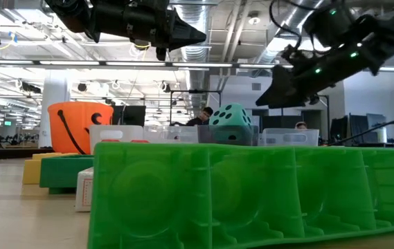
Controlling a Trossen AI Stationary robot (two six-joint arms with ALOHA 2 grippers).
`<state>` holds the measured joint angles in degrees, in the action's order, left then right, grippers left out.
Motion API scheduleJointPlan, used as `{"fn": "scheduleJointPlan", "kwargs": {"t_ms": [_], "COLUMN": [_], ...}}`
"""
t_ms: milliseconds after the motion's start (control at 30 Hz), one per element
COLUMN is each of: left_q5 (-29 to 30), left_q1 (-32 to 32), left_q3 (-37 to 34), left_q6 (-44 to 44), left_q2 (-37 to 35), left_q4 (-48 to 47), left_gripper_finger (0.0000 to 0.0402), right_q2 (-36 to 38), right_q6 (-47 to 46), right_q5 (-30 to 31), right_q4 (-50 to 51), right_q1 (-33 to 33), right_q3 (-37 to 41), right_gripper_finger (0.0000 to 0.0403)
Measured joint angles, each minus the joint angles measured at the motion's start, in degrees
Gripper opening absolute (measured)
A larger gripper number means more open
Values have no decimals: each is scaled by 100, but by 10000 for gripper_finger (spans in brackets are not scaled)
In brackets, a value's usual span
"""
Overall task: Pick & Place Toys
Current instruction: Put the small yellow game piece into the right transparent bin
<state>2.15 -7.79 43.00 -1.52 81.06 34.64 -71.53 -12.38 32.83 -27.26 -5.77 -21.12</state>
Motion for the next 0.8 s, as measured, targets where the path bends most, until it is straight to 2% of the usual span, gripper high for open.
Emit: {"fn": "scheduleJointPlan", "kwargs": {"t_ms": [300,367,467,600,800], "left_q5": [2,0,0,0,0], "left_q1": [0,0,0,0,0], "left_q3": [2,2,2,2,2], "left_q6": [-32,-39,-41,-42,-42], "left_q2": [0,0,0,0,0], "left_q4": [-204,-237,-230,-231,-228], "left_gripper_finger": [0,0,0,0,0], "right_q2": [-15,-15,-15,-15,-15], "right_q6": [-746,-946,-1108,-1108,-1230], "right_q5": [93,376,1108,1514,1780], "right_q4": [278,246,327,562,887], "right_q1": [2087,2479,2952,3230,3084], "right_q3": [-2,-2,-2,-2,-2], "right_gripper_finger": [276,276,276,276,276]}}
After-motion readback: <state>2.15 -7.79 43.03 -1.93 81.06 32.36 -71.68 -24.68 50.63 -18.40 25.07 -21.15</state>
